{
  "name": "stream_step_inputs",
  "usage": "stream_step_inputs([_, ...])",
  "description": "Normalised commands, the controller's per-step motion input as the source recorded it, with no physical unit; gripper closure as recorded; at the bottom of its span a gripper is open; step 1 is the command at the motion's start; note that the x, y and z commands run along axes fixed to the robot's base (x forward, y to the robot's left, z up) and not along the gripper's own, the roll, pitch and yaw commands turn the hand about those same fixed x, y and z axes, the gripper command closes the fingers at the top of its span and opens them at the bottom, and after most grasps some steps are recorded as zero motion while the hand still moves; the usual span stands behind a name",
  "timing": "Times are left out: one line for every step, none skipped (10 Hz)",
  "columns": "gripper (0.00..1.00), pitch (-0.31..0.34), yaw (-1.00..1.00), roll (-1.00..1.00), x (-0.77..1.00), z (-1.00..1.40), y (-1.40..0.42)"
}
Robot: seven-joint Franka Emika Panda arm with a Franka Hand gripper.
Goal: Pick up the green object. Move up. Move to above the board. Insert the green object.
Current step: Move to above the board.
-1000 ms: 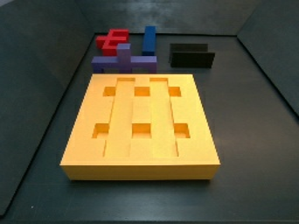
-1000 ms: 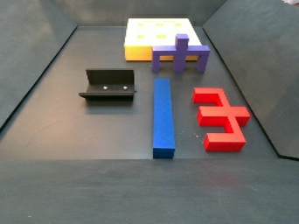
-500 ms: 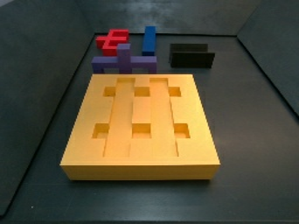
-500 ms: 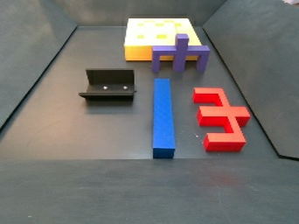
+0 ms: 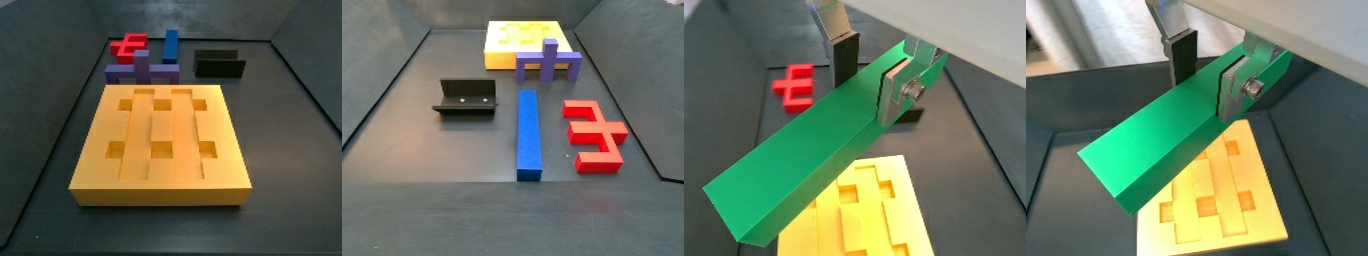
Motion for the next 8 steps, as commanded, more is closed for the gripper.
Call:
stream_step_inputs([1.00, 0.107, 1.00, 0.05, 0.09, 0.04, -0.13])
stream_step_inputs([1.00, 0.117, 1.00, 0.06, 0.09, 0.03, -0.10])
stream_step_inputs([1.00, 0.133, 1.00, 0.06, 0.10, 0.02, -0.06])
stream_step_inputs([1.00, 0.146, 1.00, 0.07, 0.09, 0.02, -0.05])
stream_step_inputs([1.00, 0.168, 1.00, 0.08, 0.09, 0.02, -0.04])
stream_step_inputs([1.00, 0.181, 1.00, 0.09, 0.08, 0.02, -0.04])
stream_step_inputs([1.00, 0.227, 1.00, 0.12, 0.08, 0.03, -0.04])
stream_step_inputs([1.00, 0.268, 1.00, 0.14, 0.08, 0.03, -0.04])
